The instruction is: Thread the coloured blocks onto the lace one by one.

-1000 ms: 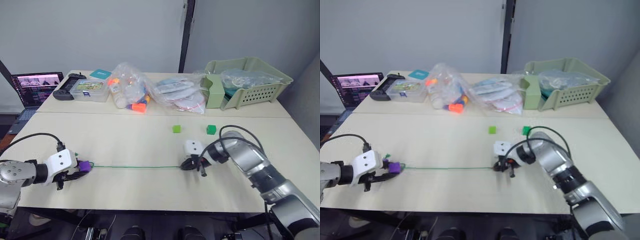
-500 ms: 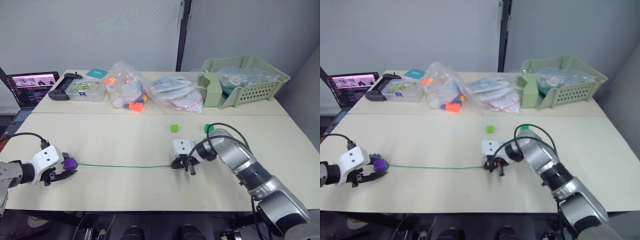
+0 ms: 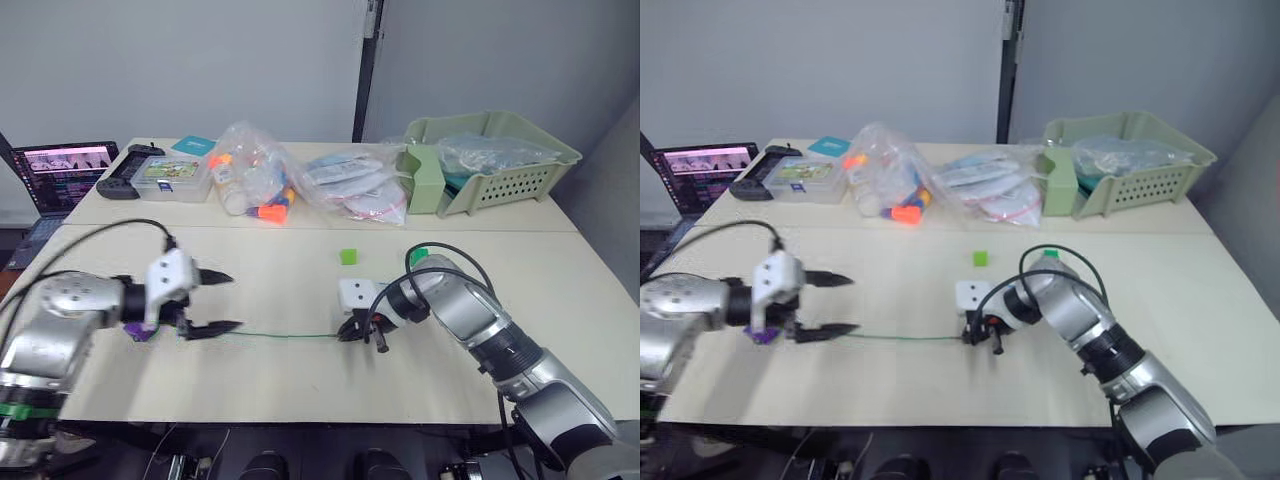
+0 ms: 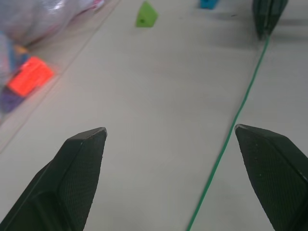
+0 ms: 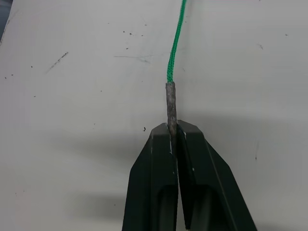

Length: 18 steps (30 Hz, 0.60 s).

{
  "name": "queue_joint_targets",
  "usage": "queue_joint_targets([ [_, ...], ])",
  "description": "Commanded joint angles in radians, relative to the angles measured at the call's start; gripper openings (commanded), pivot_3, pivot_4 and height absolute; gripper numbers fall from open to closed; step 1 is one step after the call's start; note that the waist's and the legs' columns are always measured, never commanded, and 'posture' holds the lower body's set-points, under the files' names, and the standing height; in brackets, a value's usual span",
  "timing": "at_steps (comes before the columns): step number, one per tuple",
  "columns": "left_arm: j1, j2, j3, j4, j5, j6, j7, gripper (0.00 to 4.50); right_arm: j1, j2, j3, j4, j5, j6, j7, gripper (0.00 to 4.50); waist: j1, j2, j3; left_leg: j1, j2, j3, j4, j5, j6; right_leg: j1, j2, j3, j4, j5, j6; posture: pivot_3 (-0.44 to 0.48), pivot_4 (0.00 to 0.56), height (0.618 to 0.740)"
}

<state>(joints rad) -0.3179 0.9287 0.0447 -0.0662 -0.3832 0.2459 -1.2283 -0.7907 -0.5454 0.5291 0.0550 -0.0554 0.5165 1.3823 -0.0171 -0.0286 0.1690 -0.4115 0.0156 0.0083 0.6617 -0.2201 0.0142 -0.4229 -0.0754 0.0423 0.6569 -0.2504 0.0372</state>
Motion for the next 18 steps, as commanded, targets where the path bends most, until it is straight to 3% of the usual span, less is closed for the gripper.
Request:
queue_joint_targets([
  [1, -0.061, -0.107, -0.126, -0.044, 0.040, 0.005, 0.021, 4.49, 0.016, -0.002, -0.006, -0.065, 0.013, 0.041, -0.017, 0.00, 0.002, 0.000, 0.000, 0.000, 0.000, 0.000, 0.000, 0.000, 0.000, 0.000, 0.000, 0.000, 0.000, 0.000, 0.000, 0.000, 0.150, 0.740],
  [11, -0.164, -0.359, -0.322, 0.069, 0.127, -0.025, 0.032, 4.49, 0.024, -0.015, -0.017, -0.131, 0.028, 0.111, -0.044, 0.00, 0.004, 0.000, 0.000, -0.003, -0.001, -0.003, 0.004, 0.000, 0.000, 0.001, 0.000, 0.000, 0.000, 0.000, 0.000, 0.000, 0.150, 0.740],
  [18, -0.173, -0.390, -0.363, 0.111, 0.172, -0.058, 0.022, 2.37, 0.032, -0.033, -0.017, -0.155, 0.051, 0.138, -0.066, 0.00, 0.002, 0.000, 0.000, -0.004, -0.001, -0.004, 0.004, 0.000, 0.000, 0.000, 0.001, 0.000, 0.000, 0.000, 0.000, 0.000, 0.150, 0.740],
])
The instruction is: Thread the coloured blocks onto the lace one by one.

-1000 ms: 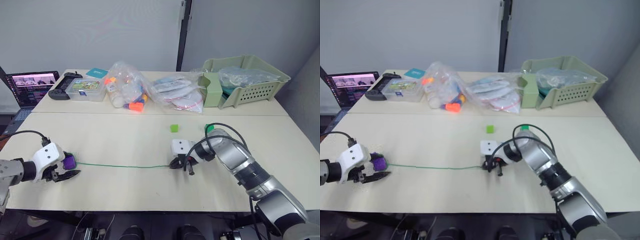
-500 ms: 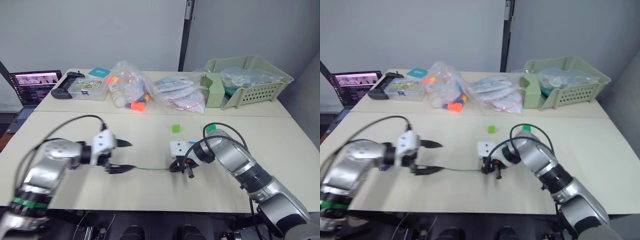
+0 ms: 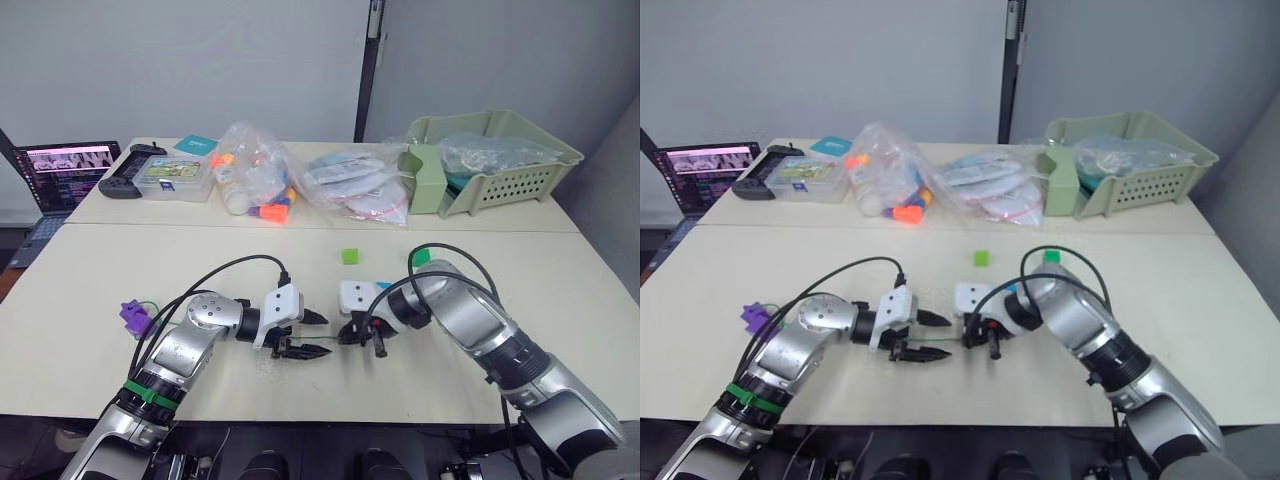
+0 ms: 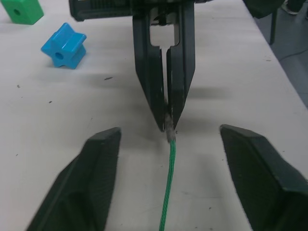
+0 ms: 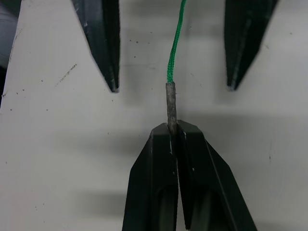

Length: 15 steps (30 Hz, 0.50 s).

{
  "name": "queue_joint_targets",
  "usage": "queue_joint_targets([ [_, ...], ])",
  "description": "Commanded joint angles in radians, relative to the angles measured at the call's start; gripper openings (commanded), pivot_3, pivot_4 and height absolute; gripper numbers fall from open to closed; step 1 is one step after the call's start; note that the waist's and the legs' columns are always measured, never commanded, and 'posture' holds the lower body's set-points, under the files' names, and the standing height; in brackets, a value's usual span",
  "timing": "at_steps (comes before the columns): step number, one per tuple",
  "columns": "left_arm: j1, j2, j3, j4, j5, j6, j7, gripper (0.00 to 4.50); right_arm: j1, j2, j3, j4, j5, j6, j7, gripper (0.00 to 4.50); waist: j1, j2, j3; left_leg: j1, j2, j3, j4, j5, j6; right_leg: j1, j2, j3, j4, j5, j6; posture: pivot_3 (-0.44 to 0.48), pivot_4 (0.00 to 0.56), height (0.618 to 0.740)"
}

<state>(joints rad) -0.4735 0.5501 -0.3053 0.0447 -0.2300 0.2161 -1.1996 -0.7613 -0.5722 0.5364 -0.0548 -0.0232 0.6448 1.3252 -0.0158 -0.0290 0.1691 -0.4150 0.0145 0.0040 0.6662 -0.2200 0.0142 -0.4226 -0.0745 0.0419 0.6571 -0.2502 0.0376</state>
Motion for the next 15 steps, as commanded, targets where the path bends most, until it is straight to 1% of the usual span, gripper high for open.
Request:
queue_joint_targets([
  [1, -0.019, -0.018, -0.014, 0.004, 0.022, -0.030, -0.003, 2.37, 0.003, -0.008, -0.024, -0.047, 0.021, 0.013, -0.013, 0.00, 0.001, 0.000, 0.000, 0.000, 0.000, 0.000, 0.000, 0.000, 0.000, 0.000, 0.000, 0.000, 0.000, 0.000, 0.000, 0.000, 0.150, 0.740],
  [7, -0.031, -0.047, -0.006, 0.016, 0.025, -0.031, -0.001, 2.37, 0.006, -0.015, -0.026, -0.056, 0.032, 0.022, -0.027, 0.00, 0.003, 0.000, 0.000, 0.000, 0.000, 0.000, 0.001, 0.000, 0.000, 0.001, 0.000, 0.000, 0.000, 0.000, 0.000, 0.000, 0.150, 0.740],
  [9, -0.035, -0.053, -0.006, 0.018, 0.025, -0.030, -0.001, 1.87, 0.005, -0.016, -0.025, -0.056, 0.034, 0.023, -0.028, 0.00, 0.003, 0.000, 0.000, 0.000, 0.000, 0.000, 0.001, 0.000, 0.000, 0.001, 0.000, 0.000, 0.000, 0.000, 0.000, 0.000, 0.150, 0.740],
  [11, -0.037, -0.056, -0.009, 0.015, 0.024, -0.028, -0.003, 1.25, 0.004, -0.016, -0.024, -0.057, 0.037, 0.024, -0.031, 0.00, 0.003, 0.000, 0.000, 0.000, 0.000, 0.000, 0.001, 0.000, 0.000, 0.001, 0.000, 0.000, 0.000, 0.000, 0.000, 0.000, 0.150, 0.740],
  [12, -0.038, -0.057, -0.010, 0.014, 0.024, -0.028, -0.005, 0.84, 0.004, -0.017, -0.023, -0.057, 0.039, 0.024, -0.032, 0.00, 0.003, 0.000, 0.000, 0.000, 0.000, 0.000, 0.001, 0.000, 0.000, 0.001, 0.000, 0.000, 0.000, 0.000, 0.000, 0.000, 0.150, 0.740],
  [14, -0.039, -0.057, -0.011, 0.014, 0.026, -0.028, -0.005, 0.31, 0.003, -0.019, -0.021, -0.057, 0.043, 0.024, -0.035, 0.00, 0.003, 0.000, 0.000, 0.000, 0.000, 0.000, 0.001, 0.000, 0.000, 0.001, 0.000, 0.000, 0.000, 0.000, 0.000, 0.000, 0.150, 0.740],
  [15, -0.040, -0.056, -0.010, 0.015, 0.026, -0.028, -0.004, 0.31, 0.003, -0.021, -0.020, -0.057, 0.044, 0.024, -0.036, 0.00, 0.003, 0.000, 0.000, 0.000, 0.000, 0.000, 0.001, 0.000, 0.000, 0.001, 0.000, 0.000, 0.000, 0.000, 0.000, 0.000, 0.150, 0.740],
])
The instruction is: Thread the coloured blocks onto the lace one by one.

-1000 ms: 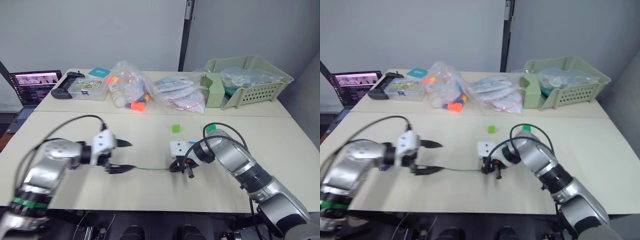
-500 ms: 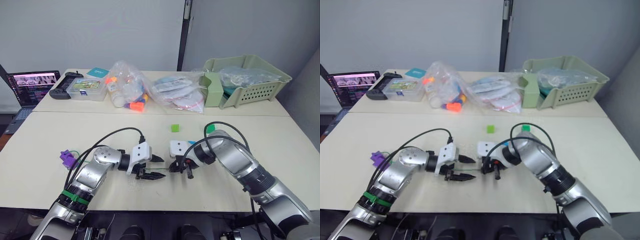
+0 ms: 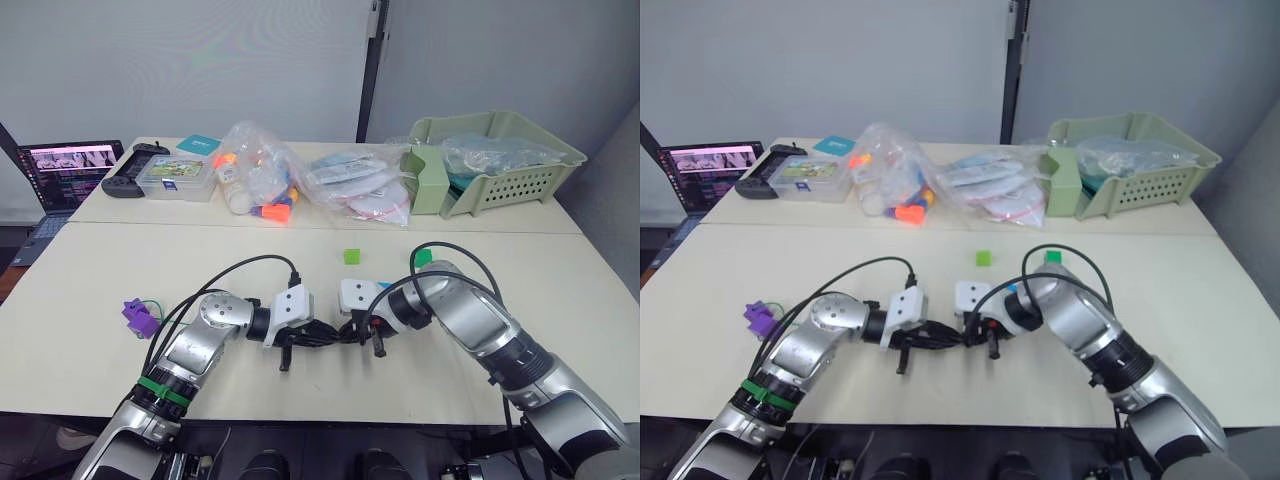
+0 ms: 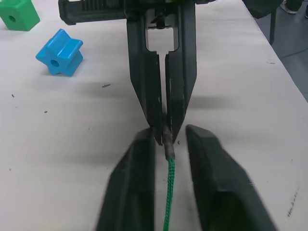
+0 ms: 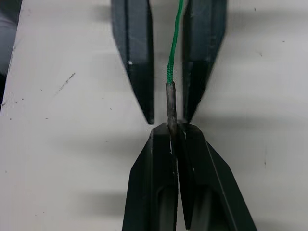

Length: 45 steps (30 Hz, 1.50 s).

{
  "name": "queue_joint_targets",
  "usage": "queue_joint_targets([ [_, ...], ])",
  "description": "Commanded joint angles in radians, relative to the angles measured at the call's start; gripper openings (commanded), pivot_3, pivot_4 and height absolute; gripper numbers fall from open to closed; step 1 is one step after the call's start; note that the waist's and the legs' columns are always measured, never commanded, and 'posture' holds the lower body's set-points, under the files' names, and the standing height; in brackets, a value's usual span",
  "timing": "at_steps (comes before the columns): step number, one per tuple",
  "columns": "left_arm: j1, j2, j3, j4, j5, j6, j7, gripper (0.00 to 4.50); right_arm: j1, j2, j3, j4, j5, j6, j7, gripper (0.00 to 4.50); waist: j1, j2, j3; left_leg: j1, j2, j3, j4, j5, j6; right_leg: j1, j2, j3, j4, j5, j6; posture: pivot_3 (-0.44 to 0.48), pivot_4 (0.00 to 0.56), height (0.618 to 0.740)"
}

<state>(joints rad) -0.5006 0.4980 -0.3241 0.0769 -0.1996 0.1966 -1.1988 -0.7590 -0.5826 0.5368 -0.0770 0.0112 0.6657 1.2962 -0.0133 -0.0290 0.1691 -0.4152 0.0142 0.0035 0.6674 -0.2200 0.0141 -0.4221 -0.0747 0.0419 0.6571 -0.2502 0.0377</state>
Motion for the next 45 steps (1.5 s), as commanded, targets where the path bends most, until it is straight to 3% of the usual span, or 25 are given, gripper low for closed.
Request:
queue_joint_targets([
  [1, -0.013, -0.002, 0.009, -0.017, -0.002, -0.008, -0.005, 0.31, 0.000, -0.011, -0.019, -0.034, 0.012, 0.003, -0.009, 0.00, 0.000, 0.000, 0.000, 0.000, 0.000, 0.000, 0.000, 0.000, 0.000, 0.000, 0.000, 0.000, 0.000, 0.000, 0.000, 0.000, 0.150, 0.740],
  [45, -0.066, -0.028, 0.018, 0.068, 0.027, -0.057, -0.032, 0.15, 0.010, -0.038, -0.048, -0.058, 0.035, 0.026, -0.052, 0.00, 0.001, 0.000, 0.000, 0.000, 0.000, 0.000, 0.000, 0.000, 0.000, 0.000, 0.000, 0.000, 0.000, 0.000, 0.000, 0.000, 0.150, 0.740],
])
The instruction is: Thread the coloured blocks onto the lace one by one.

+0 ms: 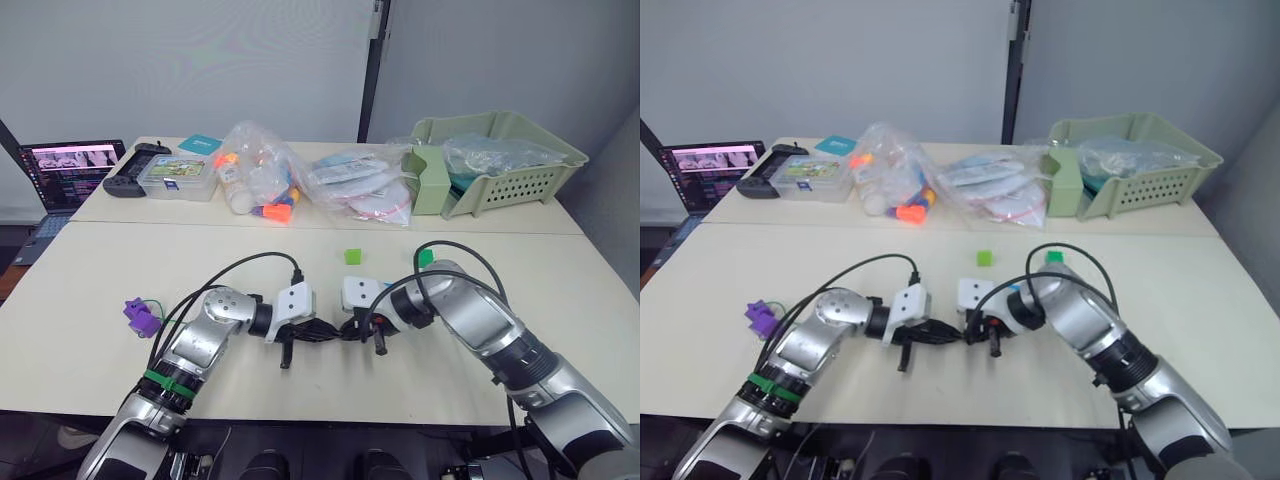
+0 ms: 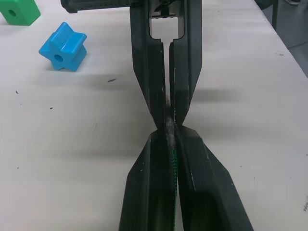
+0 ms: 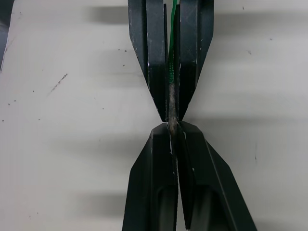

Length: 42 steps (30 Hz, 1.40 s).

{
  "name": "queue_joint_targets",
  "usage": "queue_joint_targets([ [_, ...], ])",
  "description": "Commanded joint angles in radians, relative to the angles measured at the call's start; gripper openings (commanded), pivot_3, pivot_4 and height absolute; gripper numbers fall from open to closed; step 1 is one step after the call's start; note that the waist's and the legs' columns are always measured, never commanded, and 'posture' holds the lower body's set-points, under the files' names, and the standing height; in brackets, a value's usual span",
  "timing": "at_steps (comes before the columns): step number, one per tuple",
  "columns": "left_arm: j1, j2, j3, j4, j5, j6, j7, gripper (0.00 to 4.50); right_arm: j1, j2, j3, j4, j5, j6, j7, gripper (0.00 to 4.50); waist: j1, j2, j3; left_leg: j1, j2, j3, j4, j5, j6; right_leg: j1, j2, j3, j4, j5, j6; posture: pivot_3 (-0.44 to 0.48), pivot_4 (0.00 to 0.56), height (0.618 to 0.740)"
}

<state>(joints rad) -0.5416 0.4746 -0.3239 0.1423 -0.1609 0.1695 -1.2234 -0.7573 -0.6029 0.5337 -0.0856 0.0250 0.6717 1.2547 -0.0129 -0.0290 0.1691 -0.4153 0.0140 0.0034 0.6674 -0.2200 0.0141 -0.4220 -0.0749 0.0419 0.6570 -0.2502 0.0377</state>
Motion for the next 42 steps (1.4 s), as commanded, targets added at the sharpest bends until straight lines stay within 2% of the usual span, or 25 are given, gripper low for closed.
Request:
queue_joint_targets([
  [1, -0.027, -0.006, 0.019, 0.007, -0.011, -0.034, -0.008, 0.15, 0.011, -0.019, -0.047, -0.054, 0.024, 0.023, -0.012, 0.00, 0.000, 0.000, 0.000, 0.000, 0.000, 0.000, 0.000, 0.000, 0.000, 0.000, 0.000, 0.000, 0.000, 0.000, 0.000, 0.000, 0.150, 0.740],
  [3, -0.033, -0.011, 0.019, 0.021, -0.009, -0.043, -0.009, 0.00, 0.024, -0.040, -0.074, -0.089, 0.043, 0.052, -0.013, 0.72, 0.001, 0.000, 0.000, 0.000, 0.000, 0.000, 0.000, 0.000, 0.000, 0.000, 0.000, 0.000, 0.000, 0.000, 0.000, 0.000, 0.150, 0.740],
  [7, -0.048, -0.016, 0.019, 0.065, -0.005, -0.073, -0.020, 0.00, 0.069, -0.128, -0.164, -0.160, 0.082, 0.103, -0.026, 2.07, 0.006, 0.000, 0.000, -0.001, -0.001, 0.000, 0.000, 0.000, 0.000, 0.000, -0.001, 0.000, 0.000, 0.000, 0.000, 0.000, 0.150, 0.740],
  [12, -0.086, -0.022, 0.024, 0.135, -0.005, -0.112, -0.039, 0.00, 0.198, -0.248, -0.356, -0.287, 0.180, 0.188, -0.050, 3.76, 0.010, 0.000, 0.000, -0.001, 0.000, 0.000, 0.001, 0.000, 0.000, 0.000, 0.000, 0.000, -0.001, 0.000, 0.000, 0.000, 0.150, 0.740],
  [14, -0.104, -0.026, 0.029, 0.168, -0.007, -0.132, -0.049, 0.00, 0.261, -0.242, -0.483, -0.336, 0.253, 0.249, -0.086, 4.43, 0.011, 0.000, 0.000, -0.001, 0.000, 0.000, 0.001, 0.000, 0.000, 0.001, 0.000, 0.000, -0.002, 0.000, 0.000, 0.000, 0.150, 0.740],
  [18, -0.129, -0.035, 0.038, 0.222, -0.012, -0.165, -0.072, 0.00, 0.453, -0.240, -0.750, -0.424, 0.343, 0.309, -0.150, 4.47, 0.014, 0.000, 0.000, -0.001, 0.000, 0.000, 0.001, 0.000, 0.000, 0.001, 0.000, 0.000, -0.002, 0.000, 0.000, 0.000, 0.150, 0.740],
  [21, -0.139, -0.043, 0.047, 0.256, -0.015, -0.188, -0.085, 0.00, 0.623, -0.180, -0.922, -0.452, 0.373, 0.256, -0.210, 4.47, 0.021, 0.000, 0.000, -0.001, 0.000, 0.000, 0.001, 0.000, 0.000, 0.002, 0.000, 0.000, -0.002, 0.000, 0.001, 0.000, 0.150, 0.740],
  [23, -0.141, -0.047, 0.054, 0.268, -0.016, -0.197, -0.089, 0.00, 0.715, -0.150, -0.978, -0.459, 0.363, 0.175, -0.237, 4.47, 0.024, 0.000, 0.000, -0.001, 0.000, 0.000, 0.001, 0.000, 0.000, 0.002, 0.000, 0.000, -0.003, 0.000, 0.001, 0.000, 0.150, 0.740],
  [25, -0.142, -0.050, 0.057, 0.274, -0.015, -0.202, -0.093, 0.00, 0.751, -0.147, -0.990, -0.461, 0.371, 0.138, -0.251, 4.47, 0.022, 0.000, 0.000, -0.001, 0.000, 0.001, 0.001, 0.000, 0.000, 0.002, 0.000, 0.001, -0.004, -0.001, 0.002, 0.000, 0.150, 0.740],
  [28, -0.138, -0.051, 0.064, 0.273, -0.020, -0.202, -0.097, 0.00, 0.852, -0.036, -1.085, -0.449, 0.409, 0.090, -0.321, 4.47, 0.017, -0.001, 0.000, -0.001, 0.000, 0.001, 0.003, 0.000, 0.000, 0.004, 0.001, 0.001, -0.006, -0.001, 0.003, 0.000, 0.150, 0.740],
  [30, -0.129, -0.052, 0.068, 0.262, -0.023, -0.197, -0.094, 0.00, 0.904, 0.002, -1.105, -0.431, 0.409, 0.049, -0.349, 4.47, 0.017, 0.000, -0.001, 0.000, 0.001, 0.000, 0.002, 0.000, 0.000, 0.006, 0.002, 0.001, -0.007, -0.001, 0.003, 0.000, 0.150, 0.740],
  [35, -0.118, -0.053, 0.079, 0.249, -0.021, -0.190, -0.092, 0.00, 0.944, 0.003, -1.090, -0.413, 0.422, -0.004, -0.374, 4.47, 0.012, 0.000, -0.001, 0.000, 0.000, 0.001, 0.002, 0.000, 0.000, 0.006, 0.001, 0.002, -0.008, 0.000, 0.004, 0.000, 0.150, 0.740],
  [40, -0.069, -0.022, 0.114, 0.181, -0.027, -0.164, -0.060, 0.00, 0.881, 0.024, -1.031, -0.341, 0.414, -0.064, -0.418, 4.47, 0.002, 0.000, -0.001, 0.000, 0.001, 0.000, 0.002, 0.000, 0.000, 0.007, 0.001, 0.002, -0.009, 0.000, 0.004, 0.000, 0.150, 0.740],
  [42, -0.047, -0.015, 0.125, 0.150, -0.030, -0.149, -0.046, 0.00, 0.810, 0.021, -0.989, -0.269, 0.376, -0.095, -0.459, 4.47, 0.001, 0.000, -0.001, 0.000, 0.001, 0.000, 0.002, 0.000, 0.000, 0.007, 0.001, 0.002, -0.009, 0.000, 0.004, 0.000, 0.150, 0.740],
])
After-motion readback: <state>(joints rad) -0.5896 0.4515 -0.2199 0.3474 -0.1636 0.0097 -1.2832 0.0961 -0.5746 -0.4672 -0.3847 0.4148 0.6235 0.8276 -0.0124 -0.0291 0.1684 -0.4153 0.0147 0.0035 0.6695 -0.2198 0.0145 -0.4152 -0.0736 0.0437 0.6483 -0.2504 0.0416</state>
